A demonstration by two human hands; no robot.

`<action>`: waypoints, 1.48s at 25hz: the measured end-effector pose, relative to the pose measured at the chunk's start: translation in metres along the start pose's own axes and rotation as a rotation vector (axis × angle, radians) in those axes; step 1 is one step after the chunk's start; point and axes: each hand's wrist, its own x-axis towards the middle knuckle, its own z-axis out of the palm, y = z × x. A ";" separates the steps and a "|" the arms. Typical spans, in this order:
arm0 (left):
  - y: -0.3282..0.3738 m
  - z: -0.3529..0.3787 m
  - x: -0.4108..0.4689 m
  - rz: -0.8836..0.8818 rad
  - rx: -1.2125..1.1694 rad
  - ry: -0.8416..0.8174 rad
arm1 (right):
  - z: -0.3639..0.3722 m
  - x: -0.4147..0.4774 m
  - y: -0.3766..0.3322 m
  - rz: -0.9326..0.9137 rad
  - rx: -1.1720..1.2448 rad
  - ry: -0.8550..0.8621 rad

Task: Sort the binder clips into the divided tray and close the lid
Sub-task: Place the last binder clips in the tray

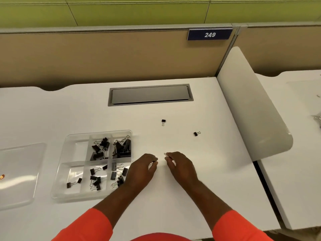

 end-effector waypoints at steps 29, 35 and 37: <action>-0.241 -0.214 -0.113 -0.016 0.143 0.147 | 0.203 -0.033 -0.249 -0.264 -0.128 -0.295; -0.223 -0.205 -0.099 0.000 0.284 0.010 | 0.176 -0.032 -0.226 -0.203 -0.300 -0.330; -0.212 -0.198 -0.095 -0.012 0.312 -0.010 | 0.164 -0.031 -0.215 -0.195 -0.321 -0.323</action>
